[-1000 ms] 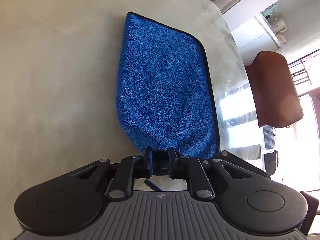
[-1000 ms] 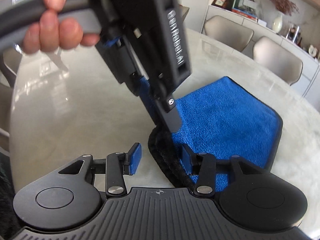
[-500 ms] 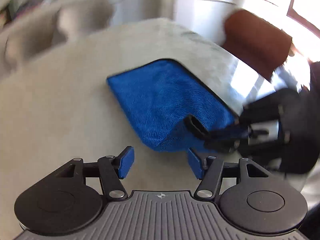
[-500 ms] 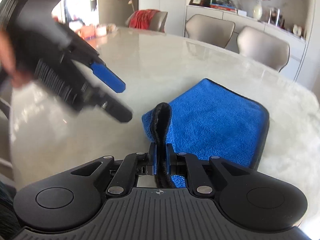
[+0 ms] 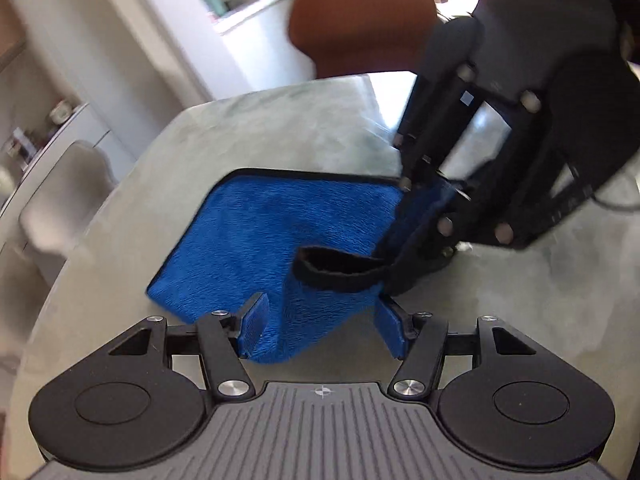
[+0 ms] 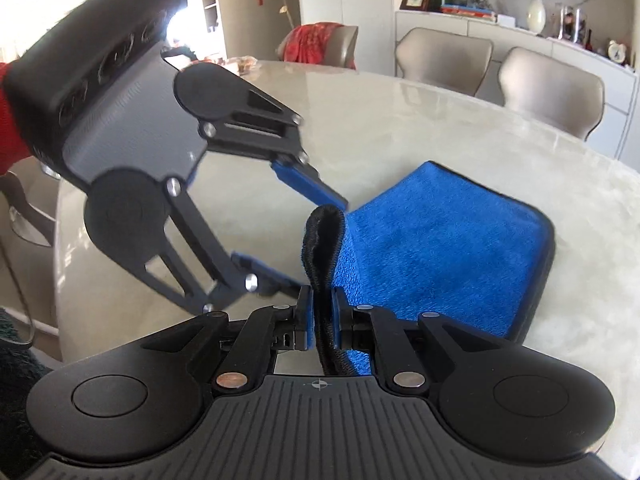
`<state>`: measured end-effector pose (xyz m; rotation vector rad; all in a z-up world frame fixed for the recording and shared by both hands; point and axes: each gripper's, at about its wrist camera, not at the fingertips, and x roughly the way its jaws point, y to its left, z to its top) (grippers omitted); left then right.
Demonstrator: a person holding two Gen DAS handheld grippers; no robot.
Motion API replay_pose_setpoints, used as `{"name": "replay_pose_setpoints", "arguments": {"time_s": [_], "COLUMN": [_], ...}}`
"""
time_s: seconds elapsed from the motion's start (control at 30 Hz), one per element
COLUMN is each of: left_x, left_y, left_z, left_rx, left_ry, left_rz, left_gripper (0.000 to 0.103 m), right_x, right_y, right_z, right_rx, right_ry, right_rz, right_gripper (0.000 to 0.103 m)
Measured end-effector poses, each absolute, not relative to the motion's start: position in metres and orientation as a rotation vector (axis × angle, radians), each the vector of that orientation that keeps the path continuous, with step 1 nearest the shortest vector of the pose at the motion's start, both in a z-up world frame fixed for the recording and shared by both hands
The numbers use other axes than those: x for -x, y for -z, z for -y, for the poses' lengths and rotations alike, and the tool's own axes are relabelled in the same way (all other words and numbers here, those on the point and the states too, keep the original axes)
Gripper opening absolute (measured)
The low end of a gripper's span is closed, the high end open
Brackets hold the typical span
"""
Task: Fold towel
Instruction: 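Lift the towel end with both grippers and fold it over the towel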
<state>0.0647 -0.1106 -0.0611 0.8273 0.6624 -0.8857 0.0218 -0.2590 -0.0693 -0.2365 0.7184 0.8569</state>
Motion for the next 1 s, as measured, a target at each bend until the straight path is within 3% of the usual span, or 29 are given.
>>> {"name": "replay_pose_setpoints", "arguments": {"time_s": [0.03,0.1,0.13,0.2,0.27,0.5,0.83,0.93,1.0], "left_x": [-0.065,-0.068,-0.073,-0.078,-0.082,-0.094,-0.098,-0.098,-0.095], "left_y": [0.064,0.065,0.065,0.063,0.06,0.048,0.04,0.041,0.042], "left_z": [0.112,0.111,0.109,0.103,0.097,0.08,0.071,0.071,0.07], "left_rx": [-0.843,-0.829,-0.797,-0.742,-0.69,-0.485,-0.434,-0.425,-0.424], "left_ry": [0.904,0.913,0.915,0.912,0.916,0.898,0.871,0.868,0.866], "left_rz": [-0.673,-0.71,-0.741,-0.77,-0.79,-0.827,-0.84,-0.844,-0.846], "left_gripper": [0.045,0.023,0.019,0.011,0.01,0.01,0.01,0.01,0.011], "right_x": [-0.022,-0.021,-0.019,-0.013,-0.006,0.014,0.004,0.001,-0.004], "right_y": [0.07,0.071,0.071,0.071,0.073,0.093,0.113,0.113,0.108], "right_z": [0.259,0.259,0.26,0.265,0.271,0.28,0.271,0.269,0.271], "right_rx": [0.238,0.257,0.266,0.285,0.311,0.471,0.598,0.626,0.593], "right_ry": [-0.859,-0.849,-0.844,-0.846,-0.827,-0.759,-0.684,-0.657,-0.633], "right_rz": [-0.719,-0.728,-0.726,-0.727,-0.725,-0.743,-0.724,-0.735,-0.745], "right_gripper": [0.01,0.013,0.016,0.031,0.038,0.038,0.037,0.017,0.01]}}
